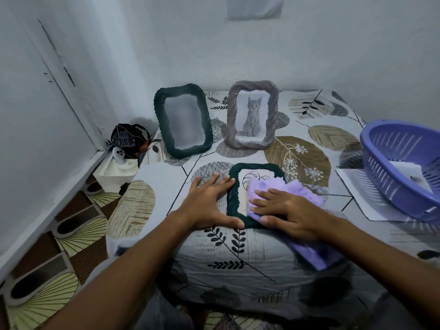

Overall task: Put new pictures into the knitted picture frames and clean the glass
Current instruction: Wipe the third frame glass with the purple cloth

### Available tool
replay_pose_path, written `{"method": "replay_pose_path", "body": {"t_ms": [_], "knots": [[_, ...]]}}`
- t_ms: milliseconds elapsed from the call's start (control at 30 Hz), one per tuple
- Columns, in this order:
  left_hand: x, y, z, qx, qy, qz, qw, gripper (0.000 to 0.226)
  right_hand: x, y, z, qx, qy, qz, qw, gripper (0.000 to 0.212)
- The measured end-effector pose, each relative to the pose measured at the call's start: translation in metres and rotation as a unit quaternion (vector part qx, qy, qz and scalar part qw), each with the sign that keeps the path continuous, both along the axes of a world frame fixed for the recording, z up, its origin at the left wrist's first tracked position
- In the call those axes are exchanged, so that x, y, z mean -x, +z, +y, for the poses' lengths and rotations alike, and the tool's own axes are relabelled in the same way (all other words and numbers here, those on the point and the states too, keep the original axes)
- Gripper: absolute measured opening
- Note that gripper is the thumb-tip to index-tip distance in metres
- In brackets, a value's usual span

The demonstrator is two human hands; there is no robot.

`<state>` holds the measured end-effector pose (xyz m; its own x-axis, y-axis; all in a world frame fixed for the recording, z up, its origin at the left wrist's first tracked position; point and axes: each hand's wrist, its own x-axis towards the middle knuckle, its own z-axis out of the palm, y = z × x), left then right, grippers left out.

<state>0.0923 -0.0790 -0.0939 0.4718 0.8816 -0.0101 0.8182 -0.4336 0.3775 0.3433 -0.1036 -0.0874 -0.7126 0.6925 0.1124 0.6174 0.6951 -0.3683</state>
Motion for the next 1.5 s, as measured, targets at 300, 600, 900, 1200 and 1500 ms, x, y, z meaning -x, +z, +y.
{"method": "replay_pose_path", "body": {"t_ms": [300, 600, 900, 1200, 1500], "knots": [[-0.001, 0.003, -0.001, 0.016, -0.001, -0.005, 1.0, 0.126, -0.005, 0.014, 0.023, -0.06, -0.083, -0.121, 0.987, 0.091], [0.0, 0.003, -0.003, 0.015, 0.003, -0.012, 1.0, 0.126, 0.009, 0.01, -0.007, -0.037, 0.01, -0.038, 0.999, 0.06], [0.0, 0.003, -0.003, 0.016, -0.008, -0.01, 1.0, 0.123, -0.012, 0.023, 0.036, -0.063, -0.11, -0.172, 0.977, 0.109], [0.001, 0.002, -0.001, 0.008, -0.006, -0.007, 1.0, 0.123, 0.025, 0.008, 0.032, 0.006, -0.09, -0.101, 0.991, 0.081], [0.0, 0.004, -0.002, 0.014, -0.005, -0.01, 1.0, 0.124, -0.008, 0.014, -0.007, -0.095, -0.025, -0.116, 0.988, 0.071]]}}
